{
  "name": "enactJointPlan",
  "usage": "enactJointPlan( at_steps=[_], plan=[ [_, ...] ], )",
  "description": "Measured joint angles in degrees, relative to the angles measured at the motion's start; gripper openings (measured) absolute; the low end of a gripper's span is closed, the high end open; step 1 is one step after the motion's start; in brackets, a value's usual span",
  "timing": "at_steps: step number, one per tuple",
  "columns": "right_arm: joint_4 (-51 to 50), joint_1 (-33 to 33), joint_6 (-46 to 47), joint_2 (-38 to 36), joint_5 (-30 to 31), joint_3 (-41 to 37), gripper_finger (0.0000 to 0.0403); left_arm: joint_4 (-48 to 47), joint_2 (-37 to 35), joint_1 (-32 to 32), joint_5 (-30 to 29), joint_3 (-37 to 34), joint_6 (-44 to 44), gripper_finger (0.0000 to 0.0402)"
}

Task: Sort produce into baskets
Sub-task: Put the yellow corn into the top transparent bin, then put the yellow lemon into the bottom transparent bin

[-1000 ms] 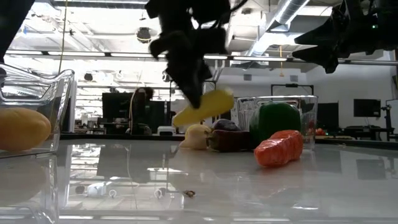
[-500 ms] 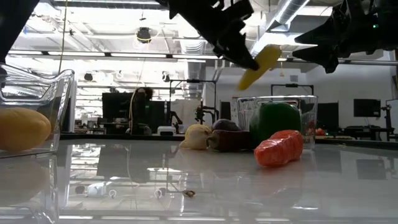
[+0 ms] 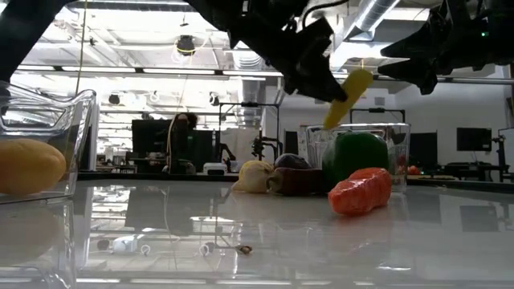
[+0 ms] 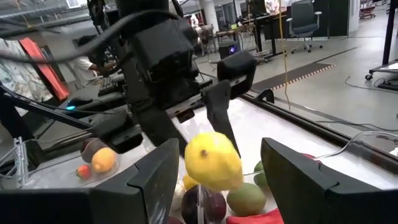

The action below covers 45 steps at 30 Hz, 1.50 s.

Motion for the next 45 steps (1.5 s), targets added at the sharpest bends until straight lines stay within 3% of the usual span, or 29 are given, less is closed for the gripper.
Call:
enactJointPlan(
  at_steps=[6,10,14,20,36,45],
  plan=[
    [-0.07,0.00,0.04,-0.01,-0.02,0.00,0.0256,-7.02,-0.54,-0.24,-0.29,-0.08,-0.09,0.0241],
    [-0.48,0.00,0.03,-0.01,-0.02,0.00,0.0256,-12.78,-2.81,-0.37,-2.57,-0.08,1.86,0.0275],
    [-0.75,0.04,0.04,-0.01,-0.04,0.00,0.0256,-16.29,-6.68,-1.02,-2.90,-1.01,1.63,0.0278],
    [-0.88,0.07,0.05,-0.01,-0.07,0.00,0.0256,-16.05,-11.66,-1.86,-3.07,-9.44,-2.29,0.0268],
    [0.27,0.07,0.22,0.03,-0.04,0.00,0.0256,-10.02,-12.13,0.61,-7.28,-23.04,-22.04,0.0268],
    [0.33,0.07,0.17,0.05,-0.02,0.00,0.0256,-7.59,-10.55,0.45,-6.23,-26.72,-23.47,0.0320]
  ],
)
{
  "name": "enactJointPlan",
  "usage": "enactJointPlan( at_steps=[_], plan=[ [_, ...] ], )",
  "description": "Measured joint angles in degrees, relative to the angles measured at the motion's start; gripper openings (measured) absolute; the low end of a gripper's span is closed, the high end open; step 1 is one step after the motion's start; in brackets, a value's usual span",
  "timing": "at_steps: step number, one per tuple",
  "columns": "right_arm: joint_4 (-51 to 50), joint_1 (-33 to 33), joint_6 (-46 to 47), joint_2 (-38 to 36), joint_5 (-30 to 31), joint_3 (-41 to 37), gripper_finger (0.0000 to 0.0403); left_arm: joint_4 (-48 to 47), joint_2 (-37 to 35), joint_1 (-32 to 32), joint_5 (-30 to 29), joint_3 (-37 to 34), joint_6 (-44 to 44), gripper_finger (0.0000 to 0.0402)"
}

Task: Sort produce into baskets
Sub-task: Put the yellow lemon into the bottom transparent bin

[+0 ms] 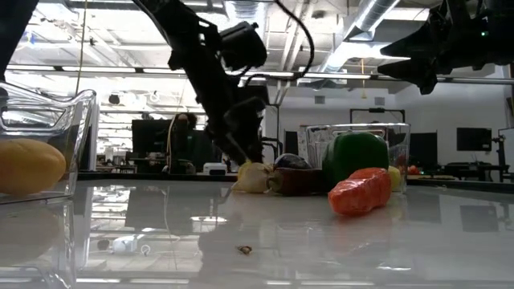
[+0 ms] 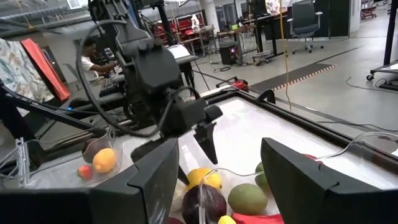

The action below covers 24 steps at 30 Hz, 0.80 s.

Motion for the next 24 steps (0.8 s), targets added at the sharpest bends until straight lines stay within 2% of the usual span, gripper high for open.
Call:
enactJointPlan(
  at_steps=[4,8,19,24],
  plan=[
    [0.09,0.03,0.00,0.06,0.00,0.00,0.0256,1.71,1.92,-0.01,2.37,0.08,0.46,0.0325],
    [-0.01,-0.03,-0.01,0.13,0.04,0.00,0.0256,2.20,2.37,-0.04,0.68,0.04,2.02,0.0309],
    [-0.13,0.02,-0.05,0.15,0.00,0.00,0.0256,2.75,2.04,-0.25,-0.98,0.10,6.87,0.0192],
    [-0.13,0.02,-0.15,0.15,-0.02,0.00,0.0256,-1.13,-2.04,-0.10,0.86,1.19,8.65,0.0157]
  ],
)
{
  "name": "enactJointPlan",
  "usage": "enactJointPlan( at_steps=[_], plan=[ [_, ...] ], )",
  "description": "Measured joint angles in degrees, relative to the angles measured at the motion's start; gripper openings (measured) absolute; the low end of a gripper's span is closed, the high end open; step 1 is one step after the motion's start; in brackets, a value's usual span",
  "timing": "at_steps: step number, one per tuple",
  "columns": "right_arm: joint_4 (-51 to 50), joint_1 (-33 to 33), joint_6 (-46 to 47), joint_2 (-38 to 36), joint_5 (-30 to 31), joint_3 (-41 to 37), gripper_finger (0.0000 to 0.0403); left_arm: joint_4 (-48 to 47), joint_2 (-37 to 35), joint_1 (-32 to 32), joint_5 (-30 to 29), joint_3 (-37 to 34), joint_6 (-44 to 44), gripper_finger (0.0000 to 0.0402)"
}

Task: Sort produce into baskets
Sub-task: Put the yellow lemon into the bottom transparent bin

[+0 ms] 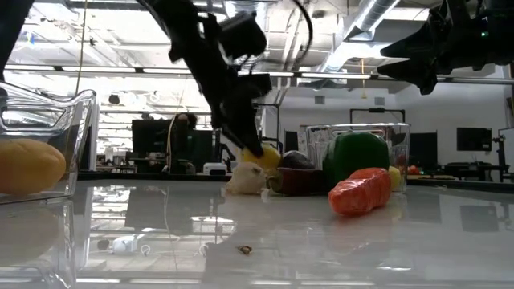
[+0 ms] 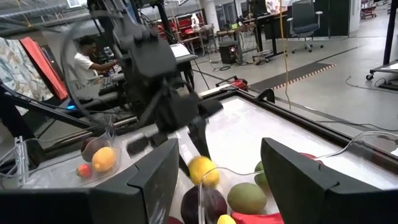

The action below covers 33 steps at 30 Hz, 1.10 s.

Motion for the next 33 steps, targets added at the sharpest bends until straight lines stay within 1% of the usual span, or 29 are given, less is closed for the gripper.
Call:
enactJointPlan(
  at_steps=[3,6,9,13,16,18,20,24,26,29,33],
  plan=[
    [-0.04,0.00,0.02,0.00,-0.02,0.00,0.0256,-8.06,-3.33,0.00,1.19,2.37,0.74,0.0158],
    [-0.22,0.00,0.05,0.01,-0.07,0.00,0.0256,-16.65,-7.78,-0.49,6.63,4.29,0.33,0.0167],
    [-0.72,0.00,0.09,0.22,-0.09,0.00,0.0256,-24.47,-13.01,-2.03,14.02,4.69,-1.07,0.0168],
    [-0.96,-0.02,0.11,0.22,-0.07,0.00,0.0256,-34.84,-19.57,-5.77,19.89,4.69,-6.44,0.0168],
    [-0.83,-0.02,0.16,0.22,-0.04,0.00,0.0256,-41.23,-23.93,-9.88,23.61,4.69,-12.89,0.0168],
    [-0.83,-0.02,0.35,0.22,-0.04,0.00,0.0256,-44.65,-26.10,-13.27,24.99,4.69,-17.37,0.0169],
    [-0.83,-0.02,0.65,0.22,-0.04,0.00,0.0256,-46.92,-28.04,-17.18,24.16,4.69,-20.93,0.0169],
    [-0.83,-0.02,1.09,0.22,-0.04,0.00,0.0256,-49.68,-29.70,-24.77,16.00,4.69,-29.25,0.0170],
    [-0.81,-0.02,1.09,0.22,-0.02,0.00,0.0256,-50.94,-29.62,-27.44,13.23,4.66,-32.52,0.0173],
    [-0.32,-0.14,1.09,0.22,-0.01,0.00,0.0256,-53.22,-29.48,-29.70,11.66,4.60,-37.19,0.0190],
    [-0.22,-0.13,1.05,0.22,0.01,0.00,0.0256,-53.65,-29.48,-30.34,11.51,4.60,-40.51,0.0226]
  ],
)
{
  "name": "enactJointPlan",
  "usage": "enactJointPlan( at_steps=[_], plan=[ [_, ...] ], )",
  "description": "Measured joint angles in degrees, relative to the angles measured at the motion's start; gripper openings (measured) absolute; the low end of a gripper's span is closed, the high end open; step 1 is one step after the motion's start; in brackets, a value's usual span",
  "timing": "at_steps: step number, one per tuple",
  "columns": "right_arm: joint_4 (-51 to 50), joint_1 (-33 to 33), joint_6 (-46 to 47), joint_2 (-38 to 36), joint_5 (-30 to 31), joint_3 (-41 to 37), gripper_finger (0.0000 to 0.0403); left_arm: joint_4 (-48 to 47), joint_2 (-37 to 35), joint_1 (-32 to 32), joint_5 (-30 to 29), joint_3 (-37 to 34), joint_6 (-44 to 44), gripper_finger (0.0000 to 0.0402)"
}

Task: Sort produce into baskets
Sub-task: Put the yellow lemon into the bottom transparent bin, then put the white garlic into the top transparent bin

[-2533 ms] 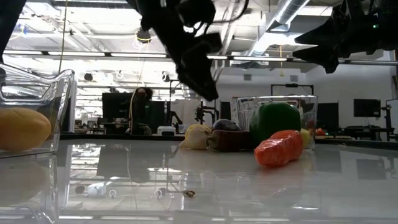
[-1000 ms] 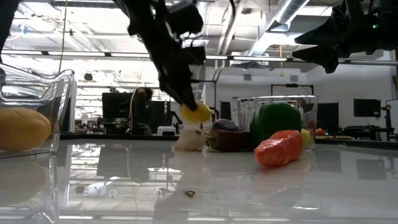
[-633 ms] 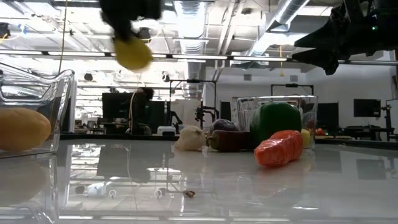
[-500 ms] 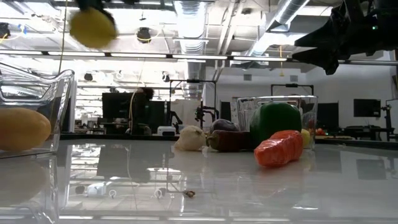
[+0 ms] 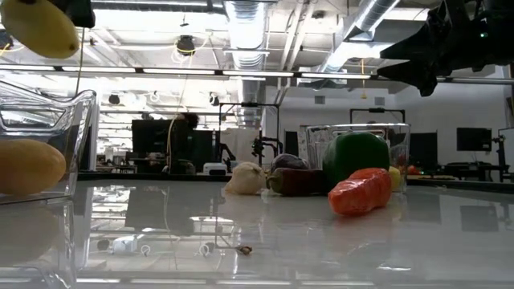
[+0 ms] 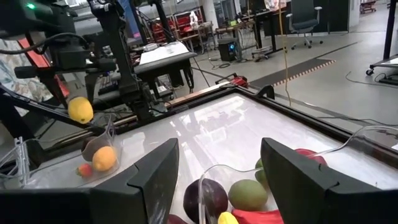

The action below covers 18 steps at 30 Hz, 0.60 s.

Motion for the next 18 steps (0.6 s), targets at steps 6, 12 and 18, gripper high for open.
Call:
enactJointPlan(
  at_steps=[6,12,18],
  plan=[
    [0.41,0.00,-0.09,0.00,0.02,0.00,0.0256,1.48,0.02,1.33,-3.26,0.00,1.35,0.0271],
    [1.51,0.00,-0.90,0.00,0.05,0.00,0.0256,6.37,1.75,7.56,-9.82,0.00,8.91,0.0281],
    [1.19,0.00,-0.92,-0.02,0.05,0.00,0.0256,12.64,10.80,11.85,-10.33,0.00,18.89,0.0277]
  ],
)
